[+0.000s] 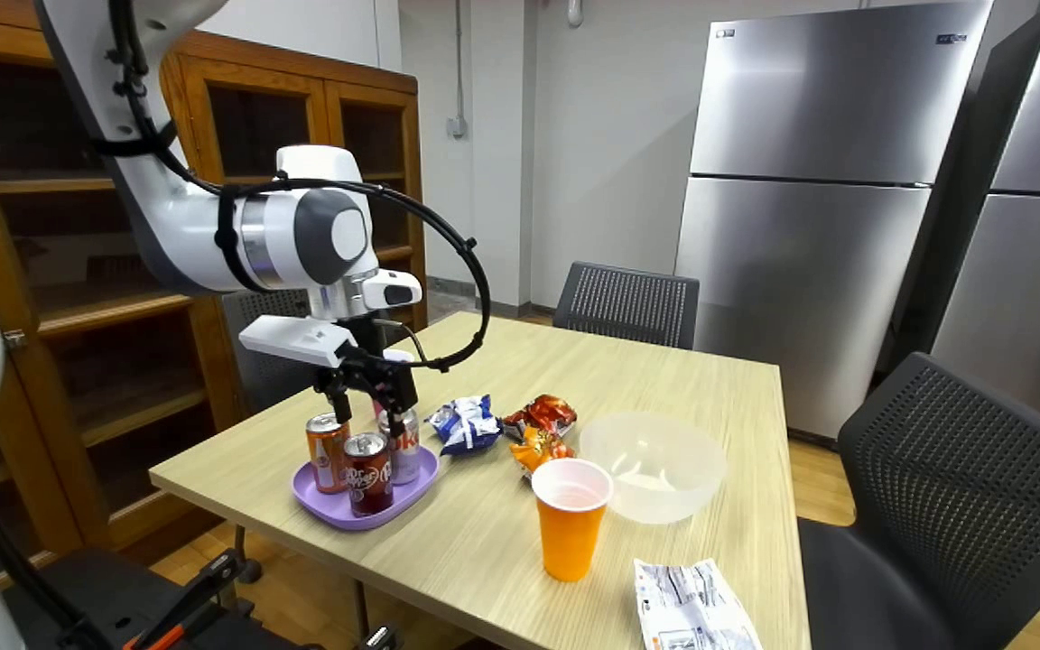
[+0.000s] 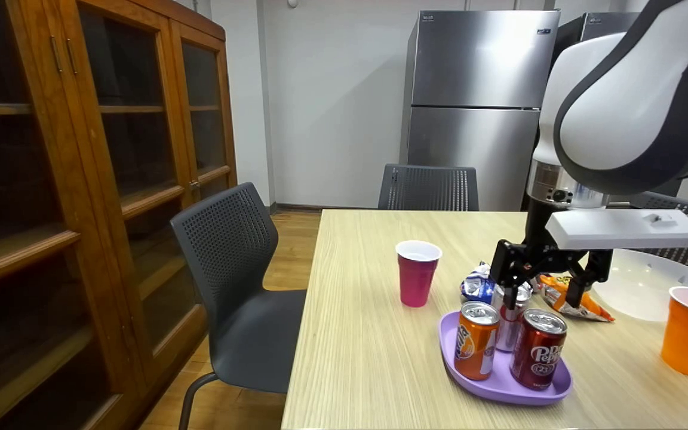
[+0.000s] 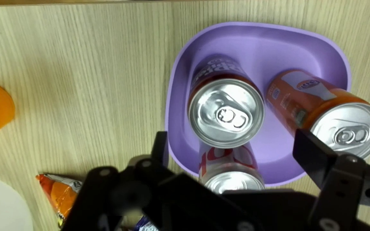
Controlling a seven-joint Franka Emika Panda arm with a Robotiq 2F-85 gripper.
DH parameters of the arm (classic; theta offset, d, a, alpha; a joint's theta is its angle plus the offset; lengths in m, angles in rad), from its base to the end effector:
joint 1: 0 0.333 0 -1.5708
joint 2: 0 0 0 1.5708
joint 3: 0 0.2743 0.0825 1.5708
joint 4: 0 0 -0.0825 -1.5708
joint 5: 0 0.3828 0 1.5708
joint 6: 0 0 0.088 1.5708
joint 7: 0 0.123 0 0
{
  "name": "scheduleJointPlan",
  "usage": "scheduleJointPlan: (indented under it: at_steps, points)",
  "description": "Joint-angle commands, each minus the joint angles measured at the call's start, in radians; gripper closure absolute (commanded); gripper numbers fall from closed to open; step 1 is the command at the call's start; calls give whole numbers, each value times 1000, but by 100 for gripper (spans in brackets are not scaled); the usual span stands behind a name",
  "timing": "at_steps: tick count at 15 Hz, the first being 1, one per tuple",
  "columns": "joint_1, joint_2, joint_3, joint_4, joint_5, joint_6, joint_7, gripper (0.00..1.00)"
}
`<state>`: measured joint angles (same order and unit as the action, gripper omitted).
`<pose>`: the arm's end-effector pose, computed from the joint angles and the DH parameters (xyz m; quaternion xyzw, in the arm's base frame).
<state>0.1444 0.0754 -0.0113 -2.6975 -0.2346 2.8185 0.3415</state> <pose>0.4052 0.0645 0.1537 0.9989 0.0063 0.0314 0.0337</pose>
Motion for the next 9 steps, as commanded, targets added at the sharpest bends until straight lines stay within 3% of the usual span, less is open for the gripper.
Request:
scheduleJointPlan:
  at_steps: [1,9]
  points:
    - [-29,-96,18,-43,63,1,-44,0]
    - [-106,-156,3,-13,60,27,-135,0]
